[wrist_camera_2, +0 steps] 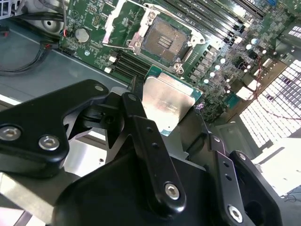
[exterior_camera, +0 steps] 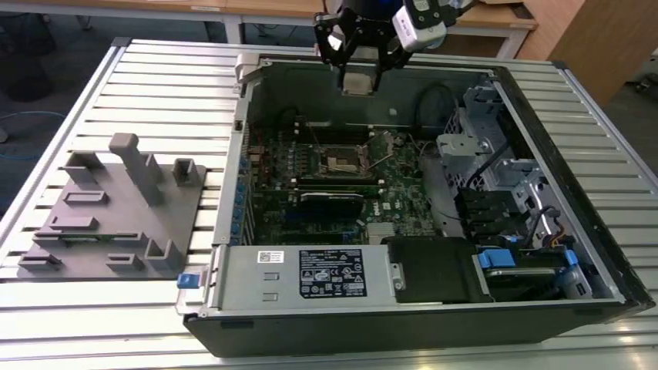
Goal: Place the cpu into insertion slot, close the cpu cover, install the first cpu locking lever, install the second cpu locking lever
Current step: 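Place the cpu into insertion slot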
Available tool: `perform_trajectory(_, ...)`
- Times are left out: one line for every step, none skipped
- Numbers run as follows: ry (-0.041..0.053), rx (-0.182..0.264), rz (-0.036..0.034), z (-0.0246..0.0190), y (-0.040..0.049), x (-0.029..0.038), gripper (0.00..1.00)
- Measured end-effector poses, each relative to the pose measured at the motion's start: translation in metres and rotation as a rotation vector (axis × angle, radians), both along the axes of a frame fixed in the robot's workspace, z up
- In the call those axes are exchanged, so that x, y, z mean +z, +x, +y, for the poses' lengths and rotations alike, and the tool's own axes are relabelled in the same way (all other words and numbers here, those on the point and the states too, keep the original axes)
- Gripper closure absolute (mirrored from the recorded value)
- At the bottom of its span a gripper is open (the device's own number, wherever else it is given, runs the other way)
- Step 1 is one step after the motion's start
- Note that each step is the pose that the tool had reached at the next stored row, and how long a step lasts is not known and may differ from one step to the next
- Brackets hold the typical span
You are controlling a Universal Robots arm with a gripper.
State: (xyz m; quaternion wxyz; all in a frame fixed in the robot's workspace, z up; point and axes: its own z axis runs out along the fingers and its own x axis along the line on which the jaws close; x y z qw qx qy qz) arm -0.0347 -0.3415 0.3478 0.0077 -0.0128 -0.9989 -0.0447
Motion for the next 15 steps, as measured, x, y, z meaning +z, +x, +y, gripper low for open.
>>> perform_trajectory(0.0001,0.000,-0.0005,0.0000,-0.0001,-0.0011,0.46)
perform_trajectory(0.0001,0.000,-0.0007,0.0000,-0.0001,-0.0022,0.46)
perform_trajectory(0.0001,0.000,-0.0009,0.0000,-0.0001,-0.0033,0.46)
perform_trajectory(0.0001,0.000,-0.0010,0.0000,-0.0002,-0.0041,0.46)
perform_trajectory(0.0001,0.000,-0.0013,0.0000,-0.0004,-0.0048,0.46)
perform_trajectory(-0.0001,0.000,-0.0015,0.0000,-0.0005,-0.0051,0.46)
perform_trajectory(-0.0001,0.000,-0.0016,0.0000,-0.0006,-0.0051,0.46)
perform_trajectory(-0.0002,0.000,-0.0016,0.0000,-0.0006,-0.0052,0.46)
perform_trajectory(0.0001,0.000,-0.0018,0.0000,-0.0006,-0.0054,0.46)
perform_trajectory(0.0001,0.000,-0.0017,0.0000,-0.0006,-0.0054,0.46)
perform_trajectory(0.0000,0.000,-0.0018,0.0000,-0.0006,-0.0054,0.46)
perform_trajectory(0.0000,0.000,-0.0018,0.0000,-0.0006,-0.0054,0.46)
perform_trajectory(0.0000,0.000,-0.0017,0.0000,-0.0006,-0.0054,0.46)
perform_trajectory(0.0001,0.000,-0.0018,0.0000,-0.0006,-0.0055,0.46)
perform_trajectory(0.0004,0.000,-0.0019,0.0000,-0.0006,-0.0058,0.46)
